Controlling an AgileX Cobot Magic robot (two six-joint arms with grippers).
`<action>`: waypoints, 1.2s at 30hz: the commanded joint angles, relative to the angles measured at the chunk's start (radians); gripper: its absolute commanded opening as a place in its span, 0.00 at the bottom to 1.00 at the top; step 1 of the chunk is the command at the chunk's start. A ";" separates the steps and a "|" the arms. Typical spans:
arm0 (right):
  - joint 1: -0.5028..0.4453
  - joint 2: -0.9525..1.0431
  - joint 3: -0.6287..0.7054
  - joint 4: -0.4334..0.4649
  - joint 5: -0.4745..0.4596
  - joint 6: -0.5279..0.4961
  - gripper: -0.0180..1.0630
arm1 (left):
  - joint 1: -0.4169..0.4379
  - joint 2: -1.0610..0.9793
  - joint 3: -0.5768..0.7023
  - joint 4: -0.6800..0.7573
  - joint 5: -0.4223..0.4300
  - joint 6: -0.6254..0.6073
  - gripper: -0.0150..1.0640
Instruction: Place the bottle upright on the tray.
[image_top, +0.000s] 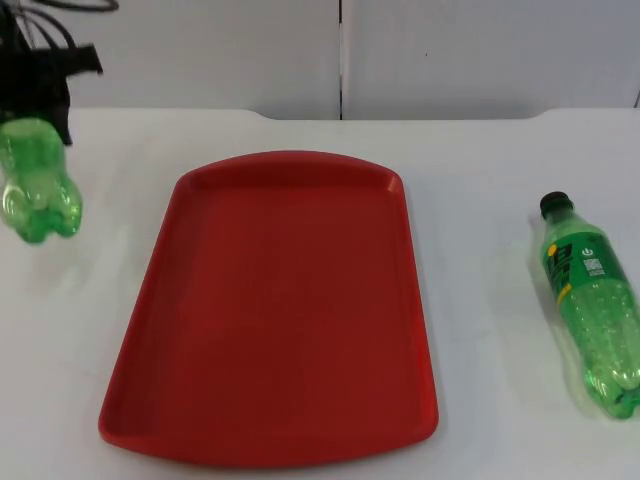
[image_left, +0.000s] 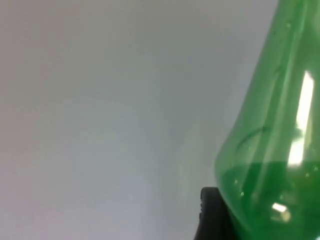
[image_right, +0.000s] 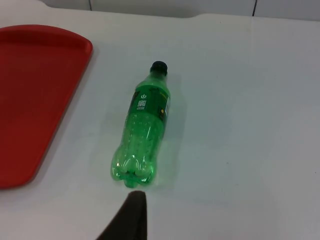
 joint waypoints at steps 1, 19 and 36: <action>-0.005 -0.003 -0.001 0.001 -0.001 0.002 0.99 | -0.011 -0.051 0.001 -0.020 -0.014 0.025 0.01; -0.005 -0.003 -0.001 0.001 -0.001 0.002 0.99 | -0.075 -0.364 0.001 -0.326 -0.210 0.338 0.01; -0.005 -0.003 -0.001 0.001 -0.001 0.002 0.99 | -0.313 -0.419 0.001 -0.321 -0.582 0.466 0.01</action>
